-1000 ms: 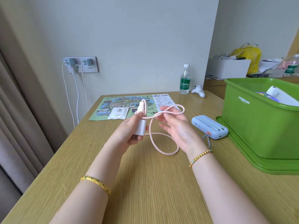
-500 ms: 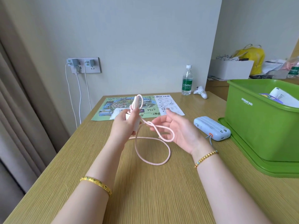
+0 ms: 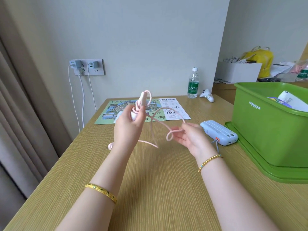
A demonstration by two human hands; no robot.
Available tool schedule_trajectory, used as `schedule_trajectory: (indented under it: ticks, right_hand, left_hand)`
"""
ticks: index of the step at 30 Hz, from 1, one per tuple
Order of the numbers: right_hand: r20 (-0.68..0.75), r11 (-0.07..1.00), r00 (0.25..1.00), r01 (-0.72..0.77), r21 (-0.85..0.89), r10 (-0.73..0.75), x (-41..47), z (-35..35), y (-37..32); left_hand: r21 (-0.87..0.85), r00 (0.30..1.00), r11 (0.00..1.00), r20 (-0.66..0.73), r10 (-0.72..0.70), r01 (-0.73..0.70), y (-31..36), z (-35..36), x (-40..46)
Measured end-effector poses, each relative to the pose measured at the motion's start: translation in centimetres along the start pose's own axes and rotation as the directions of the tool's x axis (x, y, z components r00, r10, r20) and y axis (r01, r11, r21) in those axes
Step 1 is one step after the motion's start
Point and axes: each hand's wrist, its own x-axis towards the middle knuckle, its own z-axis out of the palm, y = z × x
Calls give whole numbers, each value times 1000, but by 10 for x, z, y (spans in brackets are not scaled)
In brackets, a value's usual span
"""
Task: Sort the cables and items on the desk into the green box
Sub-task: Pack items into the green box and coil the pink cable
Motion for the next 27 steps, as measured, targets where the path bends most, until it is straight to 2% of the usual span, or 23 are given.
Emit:
schedule_trajectory:
  ticks: [1, 3, 4, 6, 7, 8, 9, 10, 11, 12, 14, 15, 17, 19, 21, 24, 27]
  right_hand:
    - [-48, 998, 998, -35, 46, 37, 4, -3, 1]
    - [-100, 997, 993, -66, 28, 68, 8, -6, 5]
    - [-93, 997, 993, -71, -34, 67, 10, -6, 8]
    - [-57, 944, 997, -62, -324, 46, 8, -3, 11]
    - [-53, 843, 999, -34, -537, 6, 7, -1, 12]
    - [-29, 680, 996, 36, -732, -84, 6, -1, 15]
    - [28, 531, 978, 136, -836, -207, 5, 1, 16]
    - [102, 444, 936, 253, -860, -336, 2, 3, 16]
    - [166, 432, 890, 361, -826, -426, -1, 6, 13]
    - [223, 483, 865, 446, -754, -450, -4, 8, 10]
    - [362, 620, 877, 479, -621, -315, -12, 14, 8]
    - [435, 636, 873, 467, -615, -220, -14, 17, 9]
    - [512, 573, 853, 470, -672, -100, -18, 22, 15]
    - [512, 509, 852, 490, -708, -108, -18, 24, 22]
    - [491, 495, 850, 516, -699, -191, -15, 24, 23]
    - [420, 541, 827, 562, -626, -374, -11, 21, 17]
    - [241, 656, 832, 545, -522, -500, -9, 18, 12]
  left_hand:
    - [-68, 999, 997, -28, -30, 28, -1, -1, 1]
    - [-183, 992, 978, -69, -109, 95, -4, -4, 3]
    - [-214, 985, 967, -66, -158, 140, -6, -5, 4]
    - [-236, 971, 944, -8, -238, 229, -10, -3, 4]
    - [-232, 965, 938, 29, -260, 259, -11, -1, 4]
    - [-223, 960, 934, 61, -272, 279, -12, 0, 4]
    - [-217, 956, 932, 87, -280, 292, -12, 2, 4]
    - [-219, 953, 928, 108, -283, 300, -12, 2, 4]
    - [-228, 950, 924, 125, -285, 307, -12, 2, 4]
    - [-233, 948, 920, 137, -288, 314, -12, 2, 4]
    - [-229, 943, 918, 150, -296, 324, -12, 2, 4]
    - [-243, 942, 913, 156, -297, 328, -12, 2, 4]
    - [-313, 935, 882, 173, -311, 351, -11, 3, 4]
    - [-363, 924, 850, 182, -336, 381, -11, 3, 4]
    - [-380, 915, 832, 178, -363, 404, -13, 3, 5]
    - [-397, 898, 807, 148, -414, 438, -20, 1, 8]
    - [-375, 873, 794, 111, -475, 479, -30, -1, 11]
